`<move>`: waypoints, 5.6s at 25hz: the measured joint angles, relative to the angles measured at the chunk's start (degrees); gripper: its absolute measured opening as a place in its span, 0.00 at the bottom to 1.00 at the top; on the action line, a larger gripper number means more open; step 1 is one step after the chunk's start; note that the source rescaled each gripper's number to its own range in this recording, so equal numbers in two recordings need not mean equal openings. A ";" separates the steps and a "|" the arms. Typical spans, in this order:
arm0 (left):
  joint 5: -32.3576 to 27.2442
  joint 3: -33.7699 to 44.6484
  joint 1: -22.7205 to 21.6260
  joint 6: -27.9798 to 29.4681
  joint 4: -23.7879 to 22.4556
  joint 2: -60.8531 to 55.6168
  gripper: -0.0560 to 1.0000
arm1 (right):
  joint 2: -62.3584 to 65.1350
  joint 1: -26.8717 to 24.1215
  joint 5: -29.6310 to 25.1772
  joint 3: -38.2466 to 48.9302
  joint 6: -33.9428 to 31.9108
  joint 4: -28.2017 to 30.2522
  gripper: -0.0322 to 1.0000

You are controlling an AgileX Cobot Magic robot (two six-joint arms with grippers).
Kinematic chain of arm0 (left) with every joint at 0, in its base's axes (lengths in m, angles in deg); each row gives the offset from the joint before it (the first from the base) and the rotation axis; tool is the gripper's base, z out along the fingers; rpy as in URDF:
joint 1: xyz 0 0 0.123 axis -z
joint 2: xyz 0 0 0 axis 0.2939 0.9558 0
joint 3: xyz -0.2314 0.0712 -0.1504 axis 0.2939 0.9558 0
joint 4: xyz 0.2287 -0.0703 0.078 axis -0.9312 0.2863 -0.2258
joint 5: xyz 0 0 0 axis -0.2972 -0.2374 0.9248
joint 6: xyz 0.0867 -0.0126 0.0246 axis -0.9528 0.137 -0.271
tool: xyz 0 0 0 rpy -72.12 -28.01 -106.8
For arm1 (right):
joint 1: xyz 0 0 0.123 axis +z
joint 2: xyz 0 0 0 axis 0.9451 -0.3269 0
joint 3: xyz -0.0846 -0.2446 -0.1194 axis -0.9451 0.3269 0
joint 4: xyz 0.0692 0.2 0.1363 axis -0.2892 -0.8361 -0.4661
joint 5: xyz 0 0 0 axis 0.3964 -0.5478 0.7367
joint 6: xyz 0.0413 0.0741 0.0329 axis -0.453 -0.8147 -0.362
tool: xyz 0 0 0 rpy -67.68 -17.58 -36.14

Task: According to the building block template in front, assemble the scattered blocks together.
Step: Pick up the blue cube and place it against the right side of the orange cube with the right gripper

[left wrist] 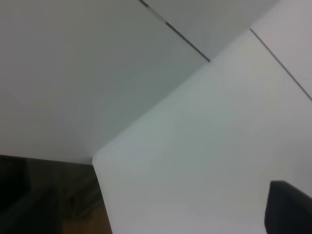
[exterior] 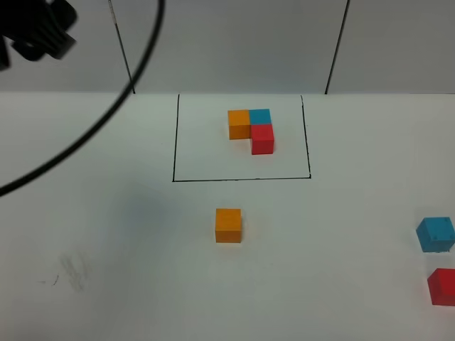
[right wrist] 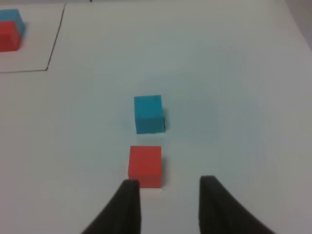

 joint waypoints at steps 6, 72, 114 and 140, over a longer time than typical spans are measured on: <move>-0.05 0.00 -0.13 1.34 3.94 -14.68 0.71 | 0.00 0.00 0.00 0.00 0.00 0.00 0.03; 7.25 72.95 -34.75 13.54 30.22 -83.88 0.69 | 0.00 0.00 0.00 0.00 0.00 0.00 0.03; 7.25 72.95 -34.75 13.49 30.10 -83.88 0.69 | -49.14 0.00 4.22 -15.94 -2.72 5.50 0.99; 7.25 72.95 -34.75 13.55 30.10 -83.88 0.69 | -91.01 -6.21 9.19 -33.79 7.20 -4.54 1.00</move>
